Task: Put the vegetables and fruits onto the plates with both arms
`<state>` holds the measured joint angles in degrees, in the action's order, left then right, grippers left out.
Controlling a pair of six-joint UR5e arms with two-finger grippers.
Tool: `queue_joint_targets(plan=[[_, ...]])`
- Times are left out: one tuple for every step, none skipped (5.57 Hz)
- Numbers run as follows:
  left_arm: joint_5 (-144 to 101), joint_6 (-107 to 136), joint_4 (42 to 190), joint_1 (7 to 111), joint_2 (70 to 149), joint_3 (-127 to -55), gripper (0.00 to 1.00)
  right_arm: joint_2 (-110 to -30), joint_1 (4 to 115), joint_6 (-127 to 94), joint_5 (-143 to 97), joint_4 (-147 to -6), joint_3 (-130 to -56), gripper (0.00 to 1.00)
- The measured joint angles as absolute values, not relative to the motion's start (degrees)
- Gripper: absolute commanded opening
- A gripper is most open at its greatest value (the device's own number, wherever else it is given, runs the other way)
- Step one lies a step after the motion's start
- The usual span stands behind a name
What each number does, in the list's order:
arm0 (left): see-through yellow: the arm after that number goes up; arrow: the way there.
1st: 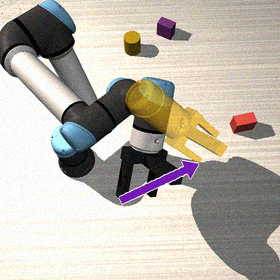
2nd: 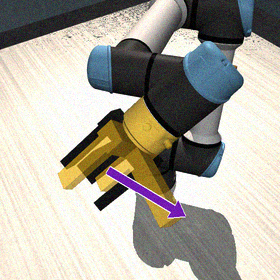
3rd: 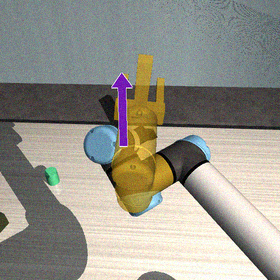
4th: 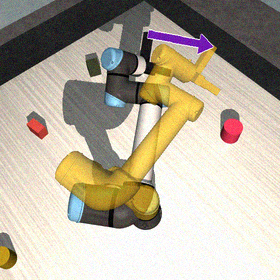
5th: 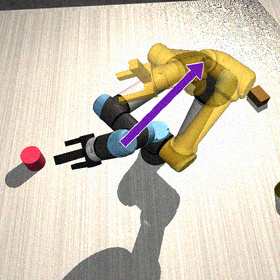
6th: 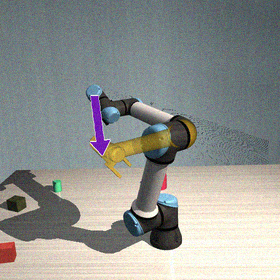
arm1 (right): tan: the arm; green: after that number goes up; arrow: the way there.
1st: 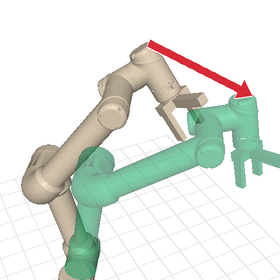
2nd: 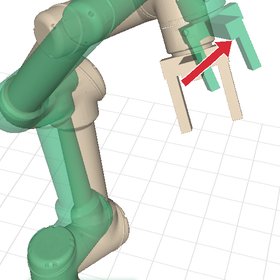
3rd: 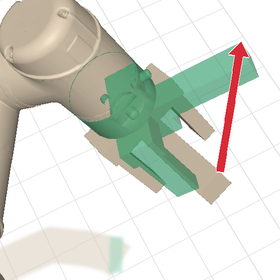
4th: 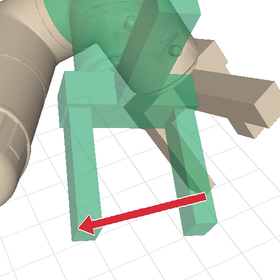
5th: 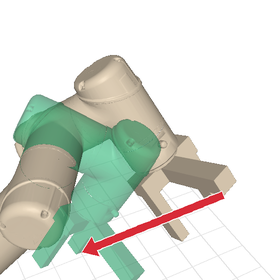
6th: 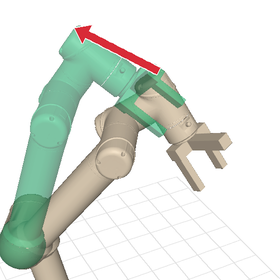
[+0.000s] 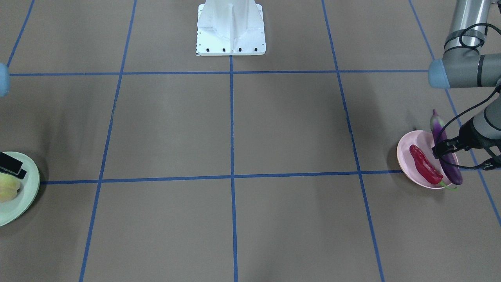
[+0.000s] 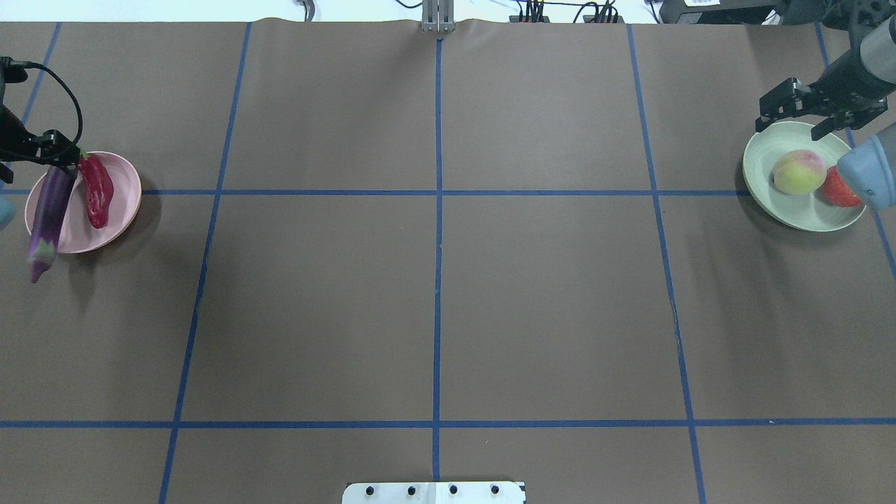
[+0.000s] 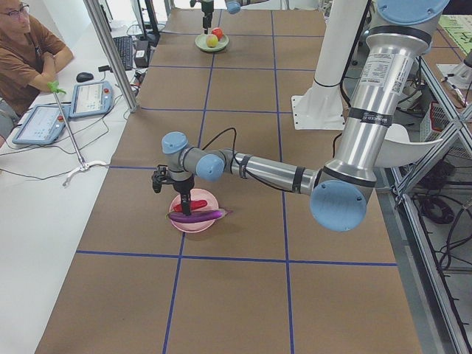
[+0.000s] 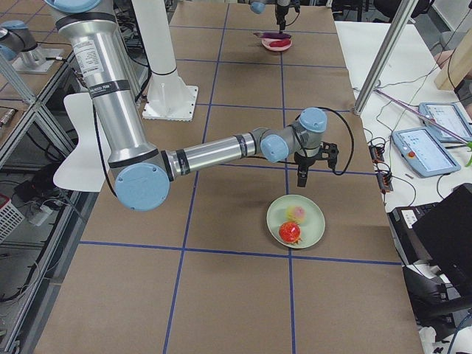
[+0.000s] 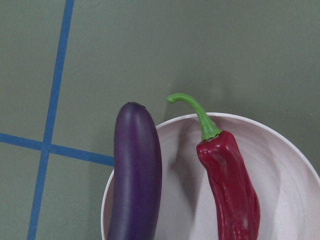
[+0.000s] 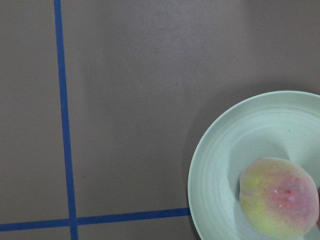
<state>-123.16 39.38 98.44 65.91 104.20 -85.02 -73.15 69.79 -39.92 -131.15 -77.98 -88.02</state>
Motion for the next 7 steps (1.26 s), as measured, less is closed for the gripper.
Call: queue_joint_targets(plan=[[-123.8, 39.2, 98.5, 65.9, 104.3, -85.4, 1.0, -73.1, 69.8, -39.9, -131.1, -78.0, -88.7, 1.0], [-124.8, 37.1, 98.8, 66.1, 104.2, -86.7, 1.0, -73.0, 70.5, -39.8, -131.4, -78.2, -89.8, 1.0], [-125.5, 30.7, 99.0, 67.5, 104.1, -88.0, 1.0, -72.9, 72.3, -39.3, -132.2, -78.5, -90.2, 1.0], [-127.1, 23.0, 99.0, 70.2, 104.0, -88.4, 1.0, -73.1, 74.5, -38.3, -133.0, -78.7, -90.4, 1.0], [-129.9, 16.1, 98.8, 73.5, 103.7, -88.2, 1.0, -73.6, 76.7, -35.1, -133.6, -79.8, -90.4, 1.0], [-132.6, 11.0, 98.7, 77.1, 103.3, -87.5, 1.0, -74.2, 78.9, -28.5, -134.1, -83.6, -90.7, 1.0], [-134.7, 6.9, 98.7, 80.4, 102.6, -86.6, 1.0, -74.8, 81.4, -20.1, -134.3, -90.3, -92.0, 1.0]])
